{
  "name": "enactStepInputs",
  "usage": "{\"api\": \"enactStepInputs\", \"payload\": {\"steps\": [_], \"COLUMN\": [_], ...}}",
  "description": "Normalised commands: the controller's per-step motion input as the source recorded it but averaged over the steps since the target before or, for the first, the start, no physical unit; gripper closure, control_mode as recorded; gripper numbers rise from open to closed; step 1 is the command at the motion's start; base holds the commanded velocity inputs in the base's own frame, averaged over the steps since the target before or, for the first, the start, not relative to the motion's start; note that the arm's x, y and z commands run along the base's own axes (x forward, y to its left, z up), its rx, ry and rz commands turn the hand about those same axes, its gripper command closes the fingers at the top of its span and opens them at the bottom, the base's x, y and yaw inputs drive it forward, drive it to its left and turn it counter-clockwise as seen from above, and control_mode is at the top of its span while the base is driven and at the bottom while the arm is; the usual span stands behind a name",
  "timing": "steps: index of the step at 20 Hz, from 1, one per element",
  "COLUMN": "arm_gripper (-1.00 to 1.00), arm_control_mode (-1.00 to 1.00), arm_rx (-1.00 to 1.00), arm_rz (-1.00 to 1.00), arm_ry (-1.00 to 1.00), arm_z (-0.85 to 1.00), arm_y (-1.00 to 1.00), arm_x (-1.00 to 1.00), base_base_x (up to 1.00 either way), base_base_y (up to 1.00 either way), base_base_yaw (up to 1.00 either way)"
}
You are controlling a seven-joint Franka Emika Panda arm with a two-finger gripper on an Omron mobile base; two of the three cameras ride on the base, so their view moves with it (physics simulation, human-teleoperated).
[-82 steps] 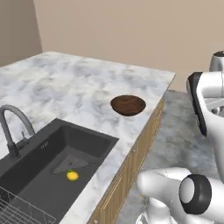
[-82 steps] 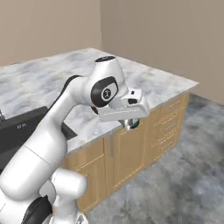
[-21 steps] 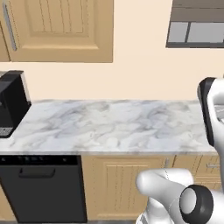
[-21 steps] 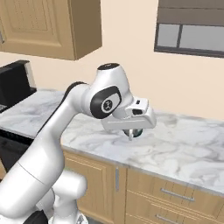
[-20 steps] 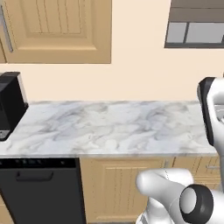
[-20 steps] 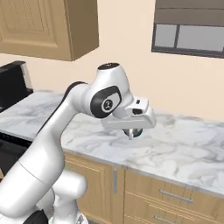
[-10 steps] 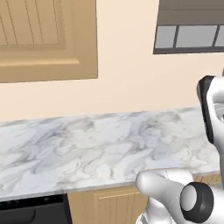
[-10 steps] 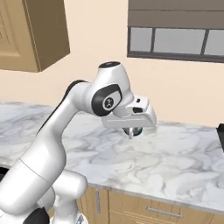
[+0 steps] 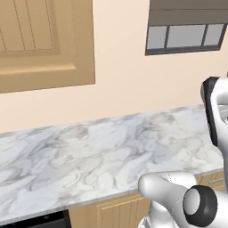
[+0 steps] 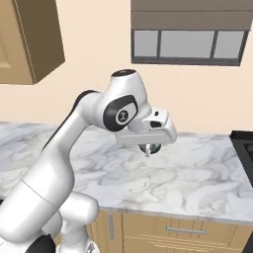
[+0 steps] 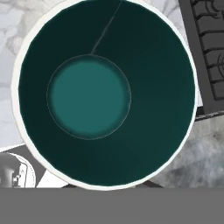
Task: Clear the mugs and bowl far away from the sink.
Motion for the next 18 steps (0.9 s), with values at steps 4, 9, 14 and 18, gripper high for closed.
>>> {"api": "enactStepInputs", "payload": {"steps": [4, 9, 14, 18], "arm_gripper": [1.0, 1.0, 1.0, 1.0], "arm_control_mode": [1.0, -1.0, -1.0, -1.0], "arm_rx": [0.0, -0.05, -0.06, 0.0], "arm_rz": [0.0, -0.01, 0.0, 0.0], "arm_ry": [0.0, 0.01, 0.0, 0.0], "arm_z": [0.0, -0.08, -0.18, -0.28], "arm_y": [0.0, 0.06, 0.2, 0.28], "arm_x": [0.0, 0.35, 0.47, 0.56], "base_base_x": [0.62, 0.1, 0.0, 0.0], "base_base_y": [0.13, 0.01, 0.0, 0.0], "base_base_yaw": [-0.23, -0.02, 0.0, 0.0]}}
